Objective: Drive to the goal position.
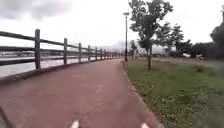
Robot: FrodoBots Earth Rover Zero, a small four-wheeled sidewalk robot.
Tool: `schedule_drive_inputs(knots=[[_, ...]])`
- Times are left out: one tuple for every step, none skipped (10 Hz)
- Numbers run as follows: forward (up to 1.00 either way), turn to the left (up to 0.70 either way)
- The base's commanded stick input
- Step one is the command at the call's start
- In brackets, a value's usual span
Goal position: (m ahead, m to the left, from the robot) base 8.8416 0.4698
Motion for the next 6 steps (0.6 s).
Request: schedule_drive_inputs(knots=[[1.0,0.0],[1.0,0.0],[1.0,0.0],[1.0,0.0],[1.0,0.0],[1.0,0.0]])
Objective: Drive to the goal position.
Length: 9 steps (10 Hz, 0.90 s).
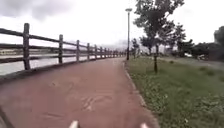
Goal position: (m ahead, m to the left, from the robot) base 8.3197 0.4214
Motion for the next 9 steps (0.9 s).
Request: schedule_drive_inputs(knots=[[1.0,0.0],[1.0,0.0],[1.0,0.0],[1.0,0.0],[1.0,0.0],[1.0,0.0],[1.0,0.0],[1.0,0.0],[1.0,0.0]])
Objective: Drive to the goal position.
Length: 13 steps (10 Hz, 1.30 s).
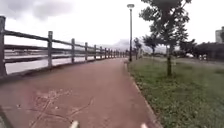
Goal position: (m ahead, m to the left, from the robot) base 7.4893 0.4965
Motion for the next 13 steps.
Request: schedule_drive_inputs(knots=[[1.0,0.0],[1.0,0.0],[1.0,0.0],[1.0,0.0],[1.0,0.0],[1.0,0.0],[1.0,0.0],[1.0,0.0],[1.0,0.0],[1.0,0.0],[1.0,0.0],[1.0,0.0],[1.0,0.0]])
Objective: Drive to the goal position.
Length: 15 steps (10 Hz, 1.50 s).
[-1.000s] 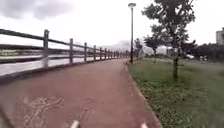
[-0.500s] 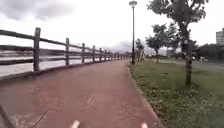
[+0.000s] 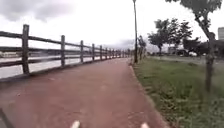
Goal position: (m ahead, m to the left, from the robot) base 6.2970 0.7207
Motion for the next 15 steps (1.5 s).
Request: schedule_drive_inputs(knots=[[1.0,0.0],[1.0,0.0],[1.0,0.0],[1.0,0.0],[1.0,0.0],[1.0,0.0],[1.0,0.0],[1.0,0.0],[1.0,0.0],[1.0,0.0],[1.0,0.0],[1.0,0.0],[1.0,0.0],[1.0,0.0],[1.0,0.0]])
